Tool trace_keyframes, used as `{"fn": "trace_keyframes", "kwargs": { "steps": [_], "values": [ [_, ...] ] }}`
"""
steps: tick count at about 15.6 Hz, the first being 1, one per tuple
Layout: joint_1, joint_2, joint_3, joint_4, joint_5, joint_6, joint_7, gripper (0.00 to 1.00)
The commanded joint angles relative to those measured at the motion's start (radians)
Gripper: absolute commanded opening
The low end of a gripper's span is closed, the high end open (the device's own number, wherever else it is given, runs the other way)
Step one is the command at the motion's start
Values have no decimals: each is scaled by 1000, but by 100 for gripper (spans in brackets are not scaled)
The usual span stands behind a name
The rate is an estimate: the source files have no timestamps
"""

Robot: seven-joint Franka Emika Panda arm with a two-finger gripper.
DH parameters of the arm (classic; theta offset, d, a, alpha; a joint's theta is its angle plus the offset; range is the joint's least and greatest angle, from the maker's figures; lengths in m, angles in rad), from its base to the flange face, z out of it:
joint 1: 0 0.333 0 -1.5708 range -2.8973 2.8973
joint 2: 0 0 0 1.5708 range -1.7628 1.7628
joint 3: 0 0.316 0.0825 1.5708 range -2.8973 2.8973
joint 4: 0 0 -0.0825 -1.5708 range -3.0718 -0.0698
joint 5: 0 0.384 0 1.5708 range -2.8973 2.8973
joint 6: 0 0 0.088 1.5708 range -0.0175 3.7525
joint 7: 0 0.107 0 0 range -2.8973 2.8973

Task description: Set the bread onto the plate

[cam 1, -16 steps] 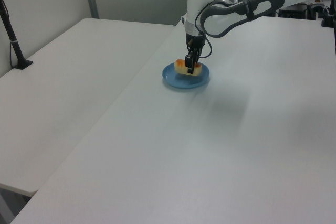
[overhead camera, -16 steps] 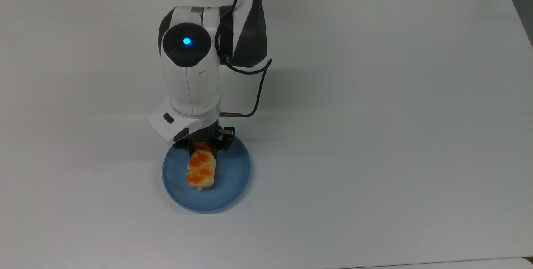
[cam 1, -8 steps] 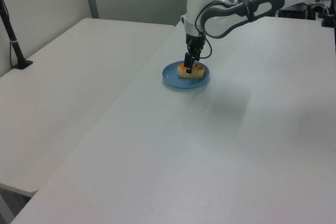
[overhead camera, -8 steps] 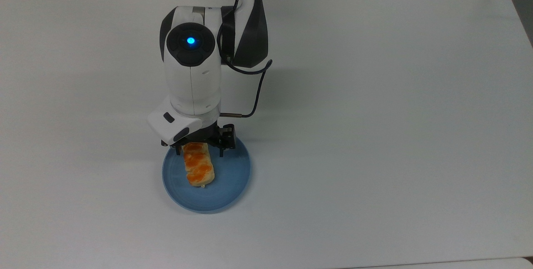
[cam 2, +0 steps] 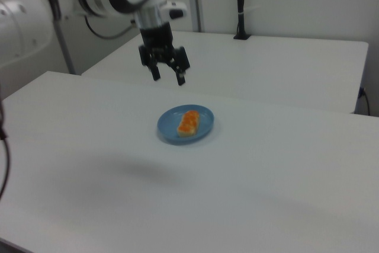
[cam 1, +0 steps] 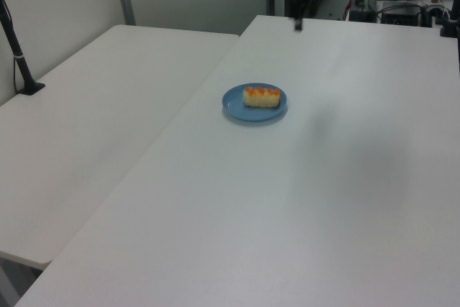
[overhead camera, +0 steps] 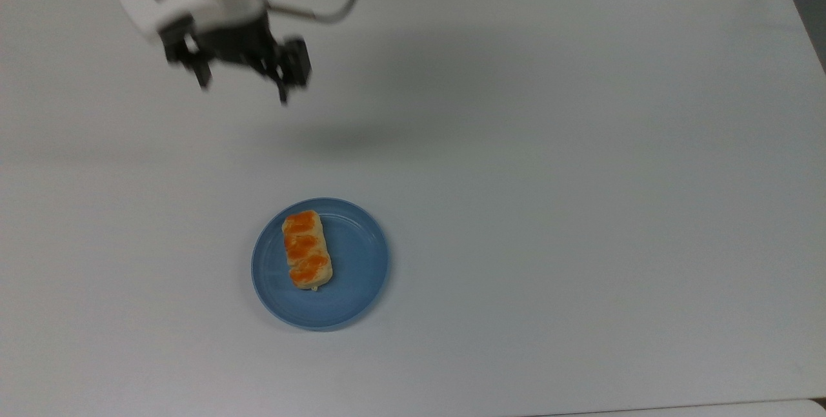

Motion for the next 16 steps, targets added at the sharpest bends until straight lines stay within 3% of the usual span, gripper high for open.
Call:
{"fn": "trace_keyframes", "kwargs": {
  "steps": [1, 5, 8, 10, 13, 16],
  "values": [
    [-83, -194, -2, -79, 67, -139, 14, 100],
    [-77, -305, -66, -97, 97, -223, 5, 100],
    [-5, -377, -118, -203, 107, -211, -2, 100],
    [58, -379, -152, -222, 107, -175, -11, 100],
    [86, -375, -157, -285, 87, -9, -31, 100],
    [98, -374, -158, -286, 82, 8, -116, 100]
  ]
}}
